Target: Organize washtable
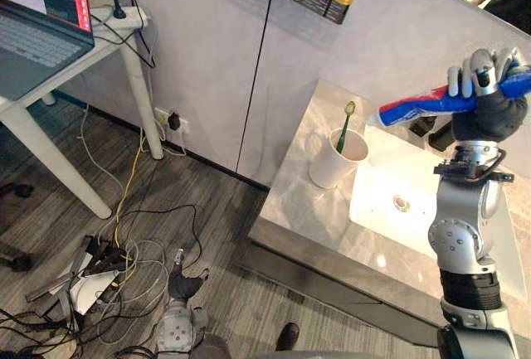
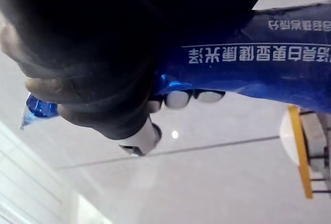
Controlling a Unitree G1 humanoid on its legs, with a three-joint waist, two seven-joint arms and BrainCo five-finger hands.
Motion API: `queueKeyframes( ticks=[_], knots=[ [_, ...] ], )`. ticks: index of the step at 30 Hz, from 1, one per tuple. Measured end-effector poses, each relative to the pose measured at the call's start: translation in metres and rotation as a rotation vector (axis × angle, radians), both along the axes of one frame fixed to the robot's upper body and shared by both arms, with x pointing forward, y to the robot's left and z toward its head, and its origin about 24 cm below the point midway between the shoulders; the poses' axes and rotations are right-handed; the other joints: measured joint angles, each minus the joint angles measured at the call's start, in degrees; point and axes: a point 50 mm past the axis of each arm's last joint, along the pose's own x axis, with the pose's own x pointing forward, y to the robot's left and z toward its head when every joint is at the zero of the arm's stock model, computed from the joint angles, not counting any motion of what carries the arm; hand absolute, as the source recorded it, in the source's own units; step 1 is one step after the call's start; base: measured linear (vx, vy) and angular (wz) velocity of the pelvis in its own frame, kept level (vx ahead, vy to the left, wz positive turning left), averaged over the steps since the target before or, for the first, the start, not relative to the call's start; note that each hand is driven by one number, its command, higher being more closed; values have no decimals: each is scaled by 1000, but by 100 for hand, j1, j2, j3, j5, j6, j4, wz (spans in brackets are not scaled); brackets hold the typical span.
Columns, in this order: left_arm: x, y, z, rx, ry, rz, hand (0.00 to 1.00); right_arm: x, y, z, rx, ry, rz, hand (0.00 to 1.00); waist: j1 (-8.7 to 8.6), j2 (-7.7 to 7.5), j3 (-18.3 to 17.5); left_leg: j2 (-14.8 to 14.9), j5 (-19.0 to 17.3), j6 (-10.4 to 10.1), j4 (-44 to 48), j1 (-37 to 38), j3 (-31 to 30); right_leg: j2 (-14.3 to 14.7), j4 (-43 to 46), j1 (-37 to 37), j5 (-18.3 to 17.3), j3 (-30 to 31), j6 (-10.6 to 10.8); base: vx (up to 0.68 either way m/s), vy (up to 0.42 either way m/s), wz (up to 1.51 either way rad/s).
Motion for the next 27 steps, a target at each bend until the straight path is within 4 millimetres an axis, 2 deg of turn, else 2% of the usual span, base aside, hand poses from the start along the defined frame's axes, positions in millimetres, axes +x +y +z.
queueKeyframes(
  ticks=[4, 17, 21, 27],
  knots=[
    [1, 0, 0, 1, -1, -1, 0, 0, 2, 0, -5, 2, 6, 100, -6, -77, 27, -13, 0, 0, 10, -64, -29, -11, 0, -46, 0, -24, 0, 5, -6, 3],
    [10, 3, 4, 23, -28, -1, 0, 3, -1, -5, -95, 40, 10, 100, -62, -163, 117, -31, -1, -1, 85, -174, -103, -19, 1, -141, 0, -96, 0, -2, -3, 2],
    [11, 3, 4, 24, -27, -1, 0, 0, -4, -14, -99, 73, 5, 100, -67, -219, 210, -29, -7, -4, 95, -200, -100, -16, 2, -145, 1, -96, 0, -29, -14, 1],
    [12, 3, 4, 25, -30, -2, 0, 1, -3, -17, -112, 91, 22, 100, -59, -231, 288, -26, -15, -8, 106, -248, -95, -11, 2, -160, 0, -94, 0, -25, -8, 0]
  ],
)
